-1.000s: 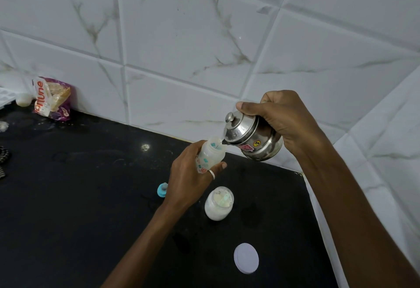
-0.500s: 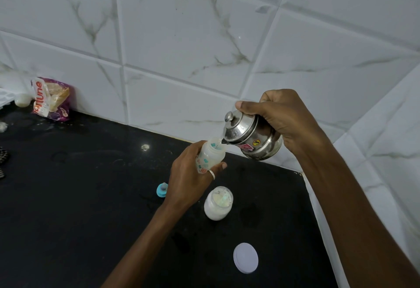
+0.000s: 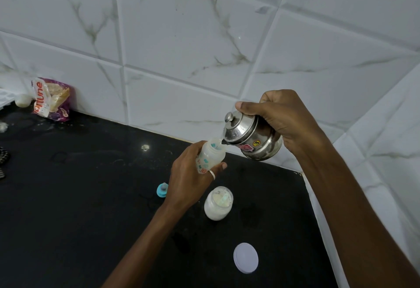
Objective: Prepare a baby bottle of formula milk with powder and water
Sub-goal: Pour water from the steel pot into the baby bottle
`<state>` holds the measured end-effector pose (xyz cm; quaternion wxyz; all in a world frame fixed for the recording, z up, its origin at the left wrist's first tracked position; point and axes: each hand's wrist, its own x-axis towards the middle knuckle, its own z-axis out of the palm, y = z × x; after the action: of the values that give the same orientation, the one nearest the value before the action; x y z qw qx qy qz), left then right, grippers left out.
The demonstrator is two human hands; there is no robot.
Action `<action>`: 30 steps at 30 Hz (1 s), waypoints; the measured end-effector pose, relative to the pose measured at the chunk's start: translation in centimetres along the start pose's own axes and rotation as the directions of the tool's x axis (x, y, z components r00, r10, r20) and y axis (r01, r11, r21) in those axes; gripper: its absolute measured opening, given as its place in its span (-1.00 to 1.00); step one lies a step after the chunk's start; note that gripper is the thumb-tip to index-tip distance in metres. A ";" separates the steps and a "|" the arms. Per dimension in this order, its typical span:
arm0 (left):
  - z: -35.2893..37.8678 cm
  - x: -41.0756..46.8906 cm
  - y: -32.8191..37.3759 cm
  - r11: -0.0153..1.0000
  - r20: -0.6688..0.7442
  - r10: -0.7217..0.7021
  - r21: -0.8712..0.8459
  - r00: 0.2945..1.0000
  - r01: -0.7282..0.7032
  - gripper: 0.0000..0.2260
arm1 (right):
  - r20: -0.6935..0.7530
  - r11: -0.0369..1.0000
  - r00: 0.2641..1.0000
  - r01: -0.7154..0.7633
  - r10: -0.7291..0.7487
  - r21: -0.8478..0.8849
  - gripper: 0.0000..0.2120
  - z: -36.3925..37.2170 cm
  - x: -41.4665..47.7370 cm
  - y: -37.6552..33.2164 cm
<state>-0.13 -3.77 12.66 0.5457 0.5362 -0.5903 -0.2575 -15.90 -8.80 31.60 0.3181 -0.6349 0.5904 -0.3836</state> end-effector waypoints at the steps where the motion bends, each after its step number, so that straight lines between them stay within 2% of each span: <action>1: 0.0 0.0 0.0 1.000 0.000 0.001 0.003 1.000 -0.001 -0.40 | 0.000 1.000 1.000 0.000 0.000 -0.002 -0.53 0.0 0.0 0.0; 30: -0.5 -0.7 0.6 1.000 -0.004 -0.011 0.000 1.000 0.011 -0.43 | 0.003 1.000 1.000 0.006 -0.005 -0.011 -0.55 0.1 -1.0 -0.6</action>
<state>-0.01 -2.80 13.03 0.5457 0.5397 -0.5863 -0.2594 -15.56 -7.77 31.94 0.3145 -0.6389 0.5902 -0.3803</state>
